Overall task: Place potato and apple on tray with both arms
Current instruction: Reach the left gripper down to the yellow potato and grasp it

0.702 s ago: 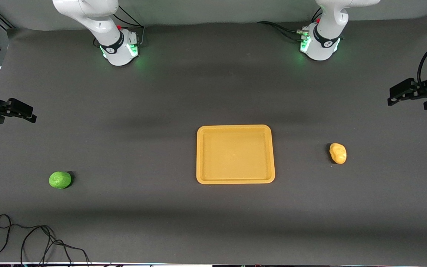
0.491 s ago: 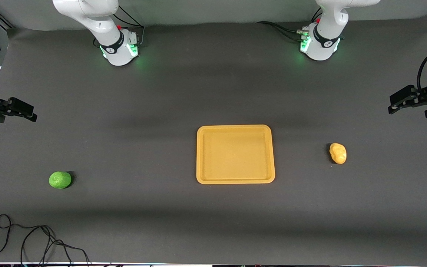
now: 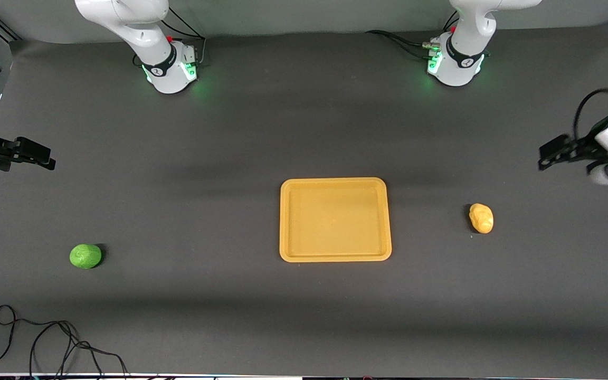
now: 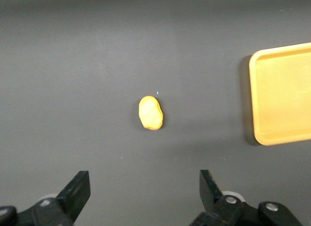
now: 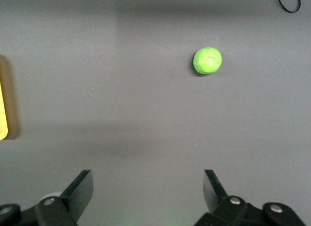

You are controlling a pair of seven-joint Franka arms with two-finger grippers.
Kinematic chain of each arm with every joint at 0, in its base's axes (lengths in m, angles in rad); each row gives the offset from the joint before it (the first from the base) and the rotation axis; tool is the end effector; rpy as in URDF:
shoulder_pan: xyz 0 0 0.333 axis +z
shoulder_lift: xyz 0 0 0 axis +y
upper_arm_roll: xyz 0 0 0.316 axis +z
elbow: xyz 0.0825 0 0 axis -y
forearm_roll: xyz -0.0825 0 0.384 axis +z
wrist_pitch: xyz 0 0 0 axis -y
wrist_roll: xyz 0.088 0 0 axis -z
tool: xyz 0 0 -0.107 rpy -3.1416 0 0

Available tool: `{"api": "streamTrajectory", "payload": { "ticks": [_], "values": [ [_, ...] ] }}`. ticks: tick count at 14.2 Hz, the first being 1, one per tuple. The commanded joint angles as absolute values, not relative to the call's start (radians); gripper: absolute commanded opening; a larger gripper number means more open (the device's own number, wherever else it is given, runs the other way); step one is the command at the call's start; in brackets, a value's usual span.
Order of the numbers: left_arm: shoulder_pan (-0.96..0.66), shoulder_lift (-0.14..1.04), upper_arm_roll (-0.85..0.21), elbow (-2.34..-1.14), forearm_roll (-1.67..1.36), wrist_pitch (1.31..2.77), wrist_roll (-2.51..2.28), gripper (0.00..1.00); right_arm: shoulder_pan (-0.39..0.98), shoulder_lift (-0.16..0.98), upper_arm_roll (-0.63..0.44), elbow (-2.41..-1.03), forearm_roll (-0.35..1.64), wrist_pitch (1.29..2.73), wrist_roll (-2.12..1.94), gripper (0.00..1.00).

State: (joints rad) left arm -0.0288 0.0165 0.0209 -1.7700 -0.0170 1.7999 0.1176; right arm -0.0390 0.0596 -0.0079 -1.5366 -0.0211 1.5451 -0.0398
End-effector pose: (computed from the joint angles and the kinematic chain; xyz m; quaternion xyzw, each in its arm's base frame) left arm 0.5699 -0.0060 0.5402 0.9981 -0.0608 0.0071 0.0077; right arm 0.5688 -0.0289 0.6049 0.9996 -0.0035 -0.0260 0.0097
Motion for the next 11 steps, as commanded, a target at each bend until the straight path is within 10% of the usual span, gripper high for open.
{"api": "streamTrajectory", "payload": {
  "ticks": [1,5,11],
  "values": [
    [-0.026,-0.028,0.026,-2.007,-0.008,1.998,0.112,1.0,-0.043,0.066,-0.002,-1.508,-0.023,1.525,-0.02,1.0],
    [-0.025,0.037,0.029,-2.221,-0.008,2.311,0.101,1.0,-0.043,0.066,-0.003,-1.508,-0.018,1.532,-0.02,1.0],
    [-0.025,0.265,0.032,-2.224,-0.003,2.489,0.02,0.99,-0.044,0.064,-0.008,-1.52,-0.018,1.558,-0.034,1.0]
  ]
}}
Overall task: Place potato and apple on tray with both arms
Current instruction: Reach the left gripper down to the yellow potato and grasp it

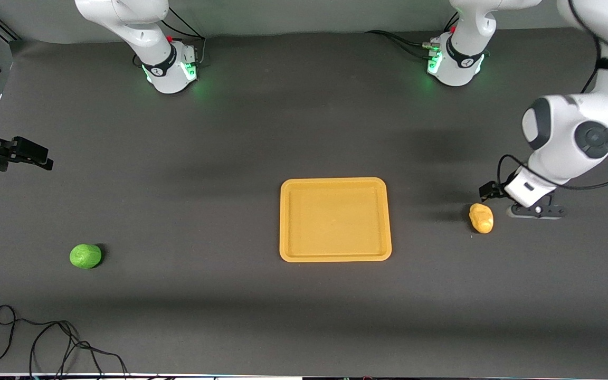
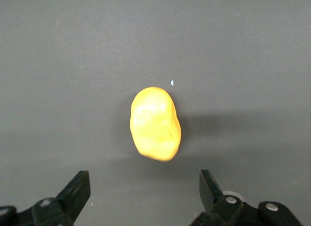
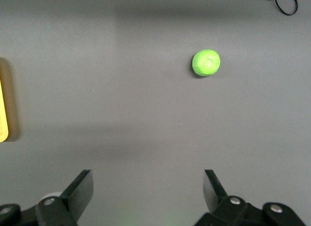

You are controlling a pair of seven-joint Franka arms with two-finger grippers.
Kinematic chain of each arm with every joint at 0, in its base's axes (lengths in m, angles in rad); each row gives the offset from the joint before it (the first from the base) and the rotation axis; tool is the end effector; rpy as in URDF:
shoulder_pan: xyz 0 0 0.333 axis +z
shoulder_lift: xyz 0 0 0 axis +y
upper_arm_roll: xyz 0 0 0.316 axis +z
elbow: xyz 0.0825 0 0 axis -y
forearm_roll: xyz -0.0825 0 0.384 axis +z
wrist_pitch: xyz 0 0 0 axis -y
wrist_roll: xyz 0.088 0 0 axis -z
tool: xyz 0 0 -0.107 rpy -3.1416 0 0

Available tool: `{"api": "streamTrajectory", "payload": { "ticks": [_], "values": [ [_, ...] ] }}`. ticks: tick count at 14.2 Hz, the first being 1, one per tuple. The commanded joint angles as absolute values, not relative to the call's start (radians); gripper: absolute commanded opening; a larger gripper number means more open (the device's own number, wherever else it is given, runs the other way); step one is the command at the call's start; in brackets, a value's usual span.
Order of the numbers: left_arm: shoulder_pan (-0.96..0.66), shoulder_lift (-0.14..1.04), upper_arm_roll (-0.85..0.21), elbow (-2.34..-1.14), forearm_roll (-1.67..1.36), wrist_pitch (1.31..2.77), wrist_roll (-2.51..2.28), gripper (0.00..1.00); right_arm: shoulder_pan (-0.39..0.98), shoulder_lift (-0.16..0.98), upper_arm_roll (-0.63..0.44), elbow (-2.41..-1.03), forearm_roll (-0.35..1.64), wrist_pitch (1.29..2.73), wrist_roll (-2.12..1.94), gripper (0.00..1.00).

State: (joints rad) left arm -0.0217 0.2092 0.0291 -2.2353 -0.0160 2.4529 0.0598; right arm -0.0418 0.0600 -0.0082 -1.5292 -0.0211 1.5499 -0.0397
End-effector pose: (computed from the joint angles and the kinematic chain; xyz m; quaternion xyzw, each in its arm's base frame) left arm 0.5450 0.0040 0.2773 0.9998 -0.0204 0.0043 0.0019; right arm 0.5697 -0.0307 0.6086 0.9997 -0.0052 -0.0201 0.0099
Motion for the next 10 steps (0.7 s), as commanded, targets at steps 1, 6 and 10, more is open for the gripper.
{"api": "streamTrajectory", "payload": {
  "ticks": [1,6,10],
  "values": [
    [-0.023,0.306,0.034,-2.218,-0.005,2.517,0.018,0.95,-0.043,0.066,-0.008,-1.52,-0.018,1.559,-0.034,1.0],
    [-0.011,0.433,0.034,-2.158,-0.008,2.565,0.021,0.57,-0.044,0.072,-0.011,-1.522,-0.003,1.563,-0.025,1.0],
    [-0.023,0.397,0.028,-2.155,-0.018,2.546,-0.011,0.12,-0.048,0.071,-0.011,-1.532,0.002,1.585,-0.034,1.0]
  ]
}}
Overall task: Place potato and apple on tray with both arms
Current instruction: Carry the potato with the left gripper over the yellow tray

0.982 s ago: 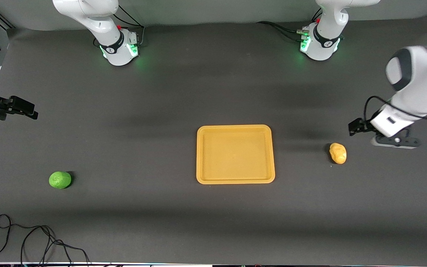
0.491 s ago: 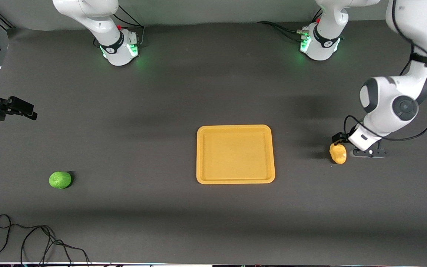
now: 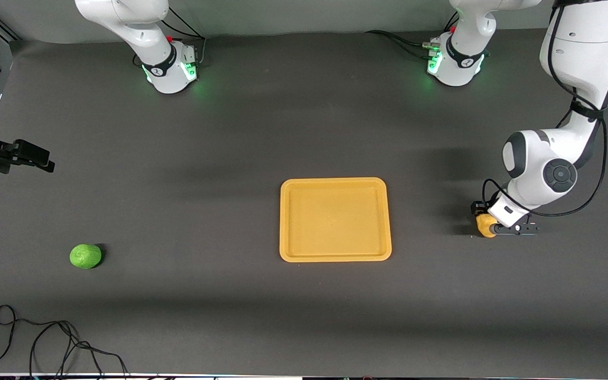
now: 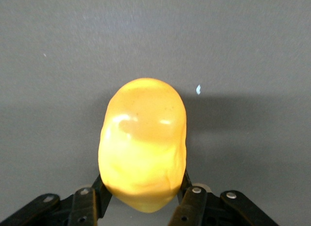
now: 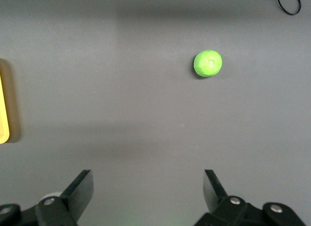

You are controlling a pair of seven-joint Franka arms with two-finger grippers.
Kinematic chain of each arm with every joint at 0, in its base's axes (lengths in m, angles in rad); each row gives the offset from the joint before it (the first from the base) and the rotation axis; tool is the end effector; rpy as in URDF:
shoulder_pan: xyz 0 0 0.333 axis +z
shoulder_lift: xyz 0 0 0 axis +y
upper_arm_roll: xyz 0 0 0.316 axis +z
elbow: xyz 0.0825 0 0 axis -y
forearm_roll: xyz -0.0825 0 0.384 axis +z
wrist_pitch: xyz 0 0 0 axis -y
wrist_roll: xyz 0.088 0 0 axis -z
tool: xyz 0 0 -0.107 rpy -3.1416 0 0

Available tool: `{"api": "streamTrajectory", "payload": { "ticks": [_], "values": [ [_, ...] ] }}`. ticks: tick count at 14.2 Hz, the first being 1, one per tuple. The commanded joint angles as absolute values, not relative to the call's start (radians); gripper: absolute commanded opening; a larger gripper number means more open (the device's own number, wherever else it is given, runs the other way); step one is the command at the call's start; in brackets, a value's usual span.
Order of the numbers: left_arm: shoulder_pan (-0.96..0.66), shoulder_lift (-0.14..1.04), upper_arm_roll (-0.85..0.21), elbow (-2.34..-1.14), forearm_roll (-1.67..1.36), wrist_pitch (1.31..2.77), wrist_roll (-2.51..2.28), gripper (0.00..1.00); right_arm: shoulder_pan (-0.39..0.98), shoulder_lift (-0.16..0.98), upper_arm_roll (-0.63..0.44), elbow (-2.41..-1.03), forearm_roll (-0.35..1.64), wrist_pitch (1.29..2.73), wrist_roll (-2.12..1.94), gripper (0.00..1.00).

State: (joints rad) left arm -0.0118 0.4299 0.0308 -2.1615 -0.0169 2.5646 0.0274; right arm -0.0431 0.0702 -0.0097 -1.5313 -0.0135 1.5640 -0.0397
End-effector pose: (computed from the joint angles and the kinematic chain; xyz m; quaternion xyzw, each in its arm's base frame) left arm 0.5628 0.0112 0.1925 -0.9999 -0.0016 0.0133 0.0016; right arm 0.5739 -0.0316 0.6029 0.9998 -0.0065 -0.0191 0.0062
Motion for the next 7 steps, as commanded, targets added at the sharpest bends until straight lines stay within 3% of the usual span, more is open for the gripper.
{"api": "streamTrajectory", "payload": {
  "ticks": [1,5,7],
  "values": [
    [-0.025,0.382,0.026,-2.143,-0.018,2.539,-0.014,0.0,-0.049,0.072,-0.011,-1.532,0.002,1.586,-0.034,1.0],
    [-0.07,0.301,0.002,-2.04,-0.018,2.274,-0.119,0.0,-0.055,0.072,-0.015,-1.534,0.002,1.592,-0.035,1.0],
    [-0.158,0.302,-0.032,-2.014,-0.018,2.247,-0.31,0.0,-0.058,0.072,-0.02,-1.534,0.002,1.595,-0.037,1.0]
  ]
}}
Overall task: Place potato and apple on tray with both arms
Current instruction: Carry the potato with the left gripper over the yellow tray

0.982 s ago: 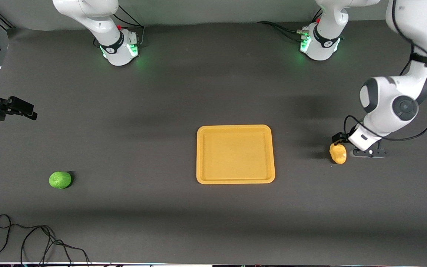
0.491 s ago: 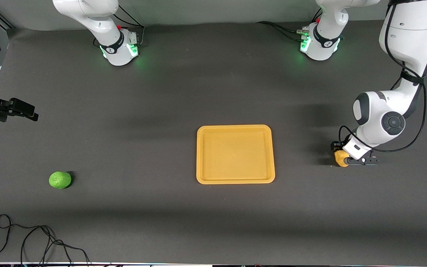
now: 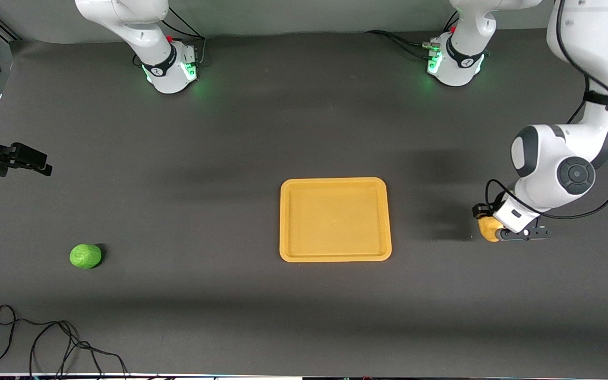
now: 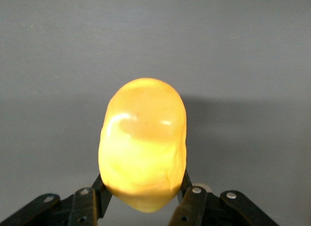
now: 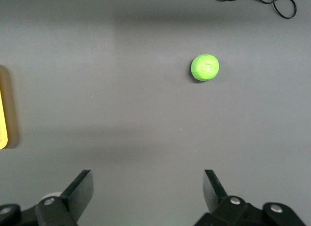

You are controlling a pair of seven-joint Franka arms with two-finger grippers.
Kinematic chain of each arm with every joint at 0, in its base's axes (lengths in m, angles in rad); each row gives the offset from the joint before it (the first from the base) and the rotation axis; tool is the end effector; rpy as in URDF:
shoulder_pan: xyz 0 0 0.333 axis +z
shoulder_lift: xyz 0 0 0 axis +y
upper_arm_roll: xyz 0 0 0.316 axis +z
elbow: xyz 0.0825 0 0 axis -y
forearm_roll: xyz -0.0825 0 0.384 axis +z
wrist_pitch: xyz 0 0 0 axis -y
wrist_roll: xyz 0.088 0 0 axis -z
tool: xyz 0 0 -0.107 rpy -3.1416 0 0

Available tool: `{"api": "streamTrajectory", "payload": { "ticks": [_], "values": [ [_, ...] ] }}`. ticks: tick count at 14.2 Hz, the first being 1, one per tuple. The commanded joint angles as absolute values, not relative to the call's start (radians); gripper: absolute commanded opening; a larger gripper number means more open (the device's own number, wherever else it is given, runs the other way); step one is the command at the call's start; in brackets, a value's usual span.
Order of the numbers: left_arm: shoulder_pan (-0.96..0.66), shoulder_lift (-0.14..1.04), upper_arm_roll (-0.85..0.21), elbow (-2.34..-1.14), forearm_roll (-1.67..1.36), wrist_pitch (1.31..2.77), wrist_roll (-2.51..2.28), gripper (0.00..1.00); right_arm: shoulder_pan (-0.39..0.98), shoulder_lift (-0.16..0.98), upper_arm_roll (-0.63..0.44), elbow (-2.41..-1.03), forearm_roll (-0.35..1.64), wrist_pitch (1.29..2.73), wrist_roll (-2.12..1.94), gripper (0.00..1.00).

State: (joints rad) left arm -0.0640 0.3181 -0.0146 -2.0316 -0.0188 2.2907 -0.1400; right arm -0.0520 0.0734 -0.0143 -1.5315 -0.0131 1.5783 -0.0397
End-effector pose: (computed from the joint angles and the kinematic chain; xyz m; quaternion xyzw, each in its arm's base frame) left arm 0.5881 -0.0465 0.2843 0.9988 0.0374 -0.0303 0.0059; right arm 0.5758 -0.0393 0.6022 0.9998 -0.0131 -0.0137 0.0064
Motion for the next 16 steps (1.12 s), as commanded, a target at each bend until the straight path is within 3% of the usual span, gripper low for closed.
{"api": "streamTrajectory", "payload": {
  "ticks": [1,5,9,13,16],
  "values": [
    [-0.211,0.311,-0.047,-2.005,-0.018,2.247,-0.41,0.0,-0.058,0.072,-0.029,-1.534,0.002,1.598,-0.038,1.0],
    [-0.421,0.418,-0.06,-1.903,-0.018,2.258,-0.728,0.0,-0.06,0.072,-0.034,-1.534,0.003,1.598,-0.038,1.0],
    [-0.527,0.549,-0.06,-1.813,-0.011,2.264,-0.833,0.01,-0.061,0.074,-0.034,-1.536,0.003,1.598,-0.038,1.0],
    [-0.531,0.581,-0.058,-1.801,-0.003,2.283,-0.833,0.04,-0.063,0.077,-0.04,-1.536,0.002,1.601,-0.04,1.0],
    [-0.528,0.581,-0.055,-1.799,-0.002,2.284,-0.83,0.04,-0.063,0.124,-0.104,-1.534,0.003,1.675,-0.17,1.0]
  ]
}}
